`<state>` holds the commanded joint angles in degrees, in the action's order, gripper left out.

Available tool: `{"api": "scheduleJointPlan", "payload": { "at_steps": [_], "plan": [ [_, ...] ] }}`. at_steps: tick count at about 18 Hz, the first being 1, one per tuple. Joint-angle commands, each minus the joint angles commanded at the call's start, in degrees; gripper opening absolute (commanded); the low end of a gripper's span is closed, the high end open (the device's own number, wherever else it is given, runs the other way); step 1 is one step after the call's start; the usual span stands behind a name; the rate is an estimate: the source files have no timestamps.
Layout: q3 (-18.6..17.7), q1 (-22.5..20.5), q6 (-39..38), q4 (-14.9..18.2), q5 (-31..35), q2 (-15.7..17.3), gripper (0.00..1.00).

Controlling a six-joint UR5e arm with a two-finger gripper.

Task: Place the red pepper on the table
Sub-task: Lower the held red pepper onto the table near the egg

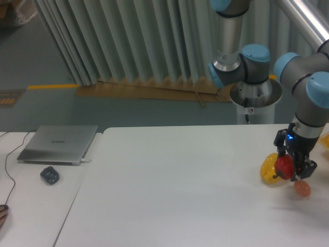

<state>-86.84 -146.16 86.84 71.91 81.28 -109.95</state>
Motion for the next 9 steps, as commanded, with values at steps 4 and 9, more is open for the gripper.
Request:
{"api": "scheduleJointPlan", "payload": {
  "at_steps": [4, 9],
  "plan": [
    [-0.3, 1.8, 0.0, -5.3, 5.3, -0.9, 0.51],
    [-0.6, 3.3, -0.1, -7.6, 5.3, -2.3, 0.51]
  ]
}}
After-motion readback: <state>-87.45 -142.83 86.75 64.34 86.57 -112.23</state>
